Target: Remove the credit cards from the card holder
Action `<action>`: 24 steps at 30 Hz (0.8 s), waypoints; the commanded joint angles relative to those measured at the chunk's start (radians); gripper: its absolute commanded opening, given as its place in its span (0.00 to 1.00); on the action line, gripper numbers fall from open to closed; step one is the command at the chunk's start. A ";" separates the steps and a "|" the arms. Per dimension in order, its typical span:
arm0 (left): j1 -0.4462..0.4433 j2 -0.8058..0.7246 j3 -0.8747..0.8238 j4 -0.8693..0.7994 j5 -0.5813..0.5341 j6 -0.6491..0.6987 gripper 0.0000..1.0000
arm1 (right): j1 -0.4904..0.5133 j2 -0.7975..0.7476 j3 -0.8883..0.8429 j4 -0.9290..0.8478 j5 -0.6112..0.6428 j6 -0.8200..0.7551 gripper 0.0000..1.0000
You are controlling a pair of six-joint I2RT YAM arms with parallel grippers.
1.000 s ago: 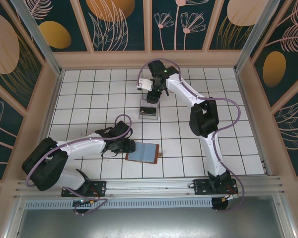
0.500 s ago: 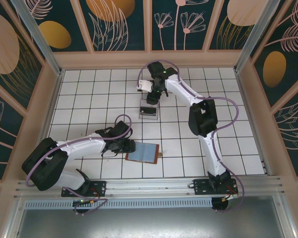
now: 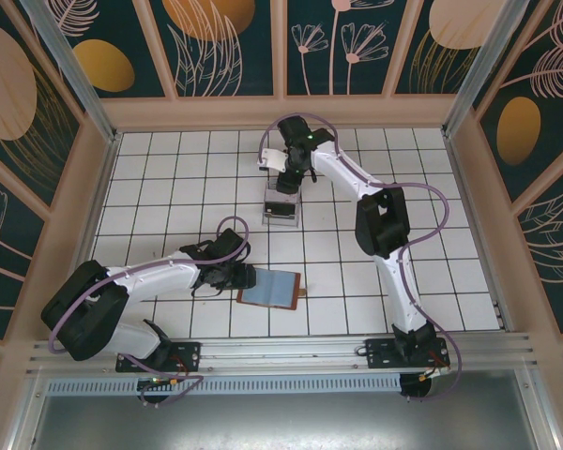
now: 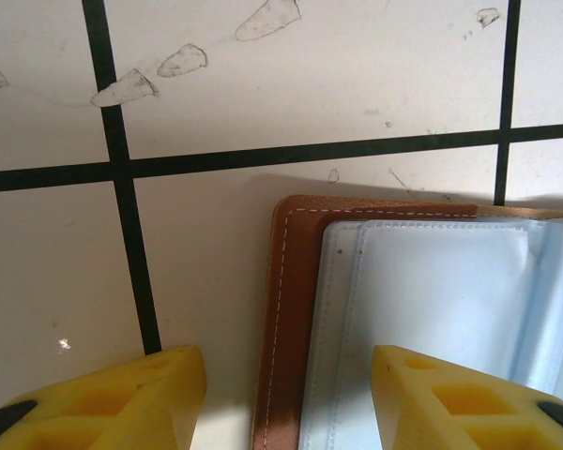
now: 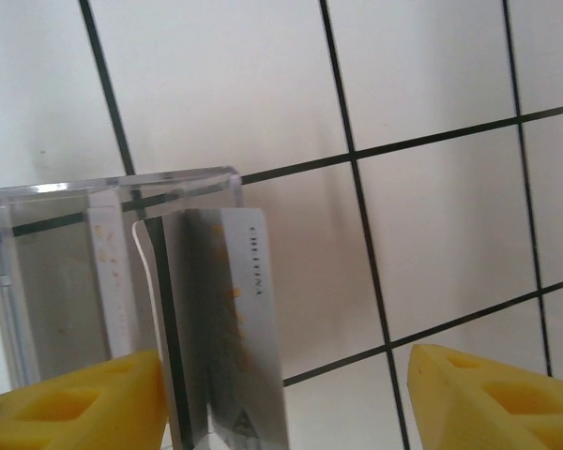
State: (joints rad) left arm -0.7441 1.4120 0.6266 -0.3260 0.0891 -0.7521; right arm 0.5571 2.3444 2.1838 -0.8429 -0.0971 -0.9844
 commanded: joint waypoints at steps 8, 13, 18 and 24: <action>0.004 0.011 -0.022 0.012 -0.006 -0.002 0.52 | -0.005 0.001 0.039 0.087 0.089 0.033 0.67; 0.005 0.007 -0.023 0.009 -0.011 0.000 0.52 | -0.004 0.000 0.036 0.111 0.108 0.039 0.67; 0.004 -0.004 -0.028 0.010 -0.014 -0.006 0.52 | -0.005 -0.002 0.031 0.123 0.108 0.042 0.67; 0.003 -0.007 -0.027 0.013 -0.021 -0.006 0.52 | -0.005 -0.011 0.019 0.121 0.108 0.058 0.67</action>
State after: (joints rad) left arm -0.7441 1.4025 0.6205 -0.3206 0.0883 -0.7525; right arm 0.5571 2.3444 2.1910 -0.7368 0.0006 -0.9554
